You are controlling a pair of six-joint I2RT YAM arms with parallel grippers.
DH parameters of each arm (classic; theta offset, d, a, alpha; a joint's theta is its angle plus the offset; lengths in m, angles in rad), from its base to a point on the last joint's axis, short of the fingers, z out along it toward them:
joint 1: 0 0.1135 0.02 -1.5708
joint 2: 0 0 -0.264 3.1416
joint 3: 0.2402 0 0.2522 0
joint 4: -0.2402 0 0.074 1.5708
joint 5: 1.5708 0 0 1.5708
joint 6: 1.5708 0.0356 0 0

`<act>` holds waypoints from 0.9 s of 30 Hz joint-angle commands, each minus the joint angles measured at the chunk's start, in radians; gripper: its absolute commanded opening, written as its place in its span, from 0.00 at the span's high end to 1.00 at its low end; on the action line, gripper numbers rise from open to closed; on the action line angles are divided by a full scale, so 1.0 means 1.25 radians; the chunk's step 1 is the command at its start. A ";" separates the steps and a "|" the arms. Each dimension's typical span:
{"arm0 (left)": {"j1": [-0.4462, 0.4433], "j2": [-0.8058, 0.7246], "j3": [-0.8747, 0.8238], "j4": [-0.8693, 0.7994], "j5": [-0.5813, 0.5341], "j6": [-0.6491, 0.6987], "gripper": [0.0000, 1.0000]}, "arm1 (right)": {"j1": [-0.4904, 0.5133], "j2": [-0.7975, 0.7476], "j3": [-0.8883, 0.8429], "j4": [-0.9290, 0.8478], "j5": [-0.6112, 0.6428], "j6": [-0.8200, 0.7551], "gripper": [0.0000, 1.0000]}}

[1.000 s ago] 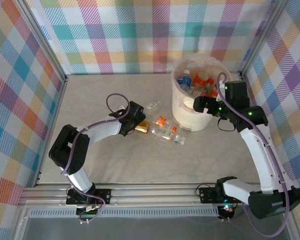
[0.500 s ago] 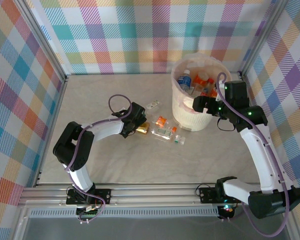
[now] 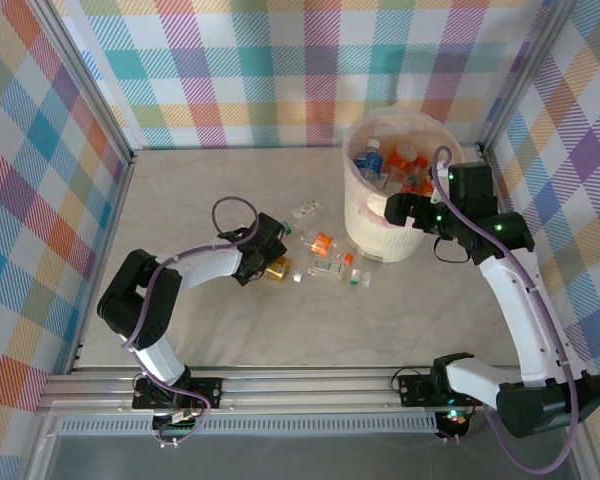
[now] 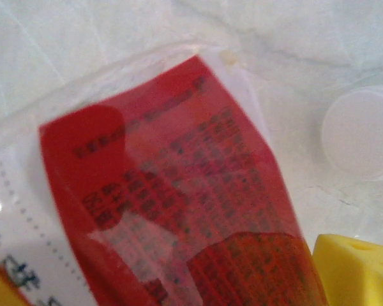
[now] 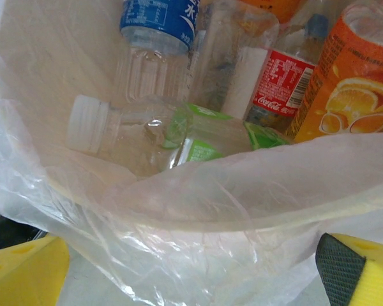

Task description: Put the plastic bottles in the bin

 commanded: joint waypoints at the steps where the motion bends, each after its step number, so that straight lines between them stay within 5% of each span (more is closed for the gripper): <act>1: 0.013 -0.020 -0.030 0.000 0.001 0.010 0.05 | 0.003 -0.014 -0.013 0.010 -0.013 0.012 0.00; 7: 0.018 -0.014 -0.048 0.015 0.016 0.004 0.11 | 0.003 -0.017 -0.016 0.009 -0.010 0.015 0.00; 15: 0.019 -0.063 -0.052 -0.013 -0.032 0.034 0.33 | 0.003 -0.026 -0.019 0.005 -0.003 0.018 0.00; 27: 0.019 -0.215 0.117 -0.080 -0.063 0.376 0.39 | 0.003 -0.094 -0.024 0.021 0.077 0.044 0.00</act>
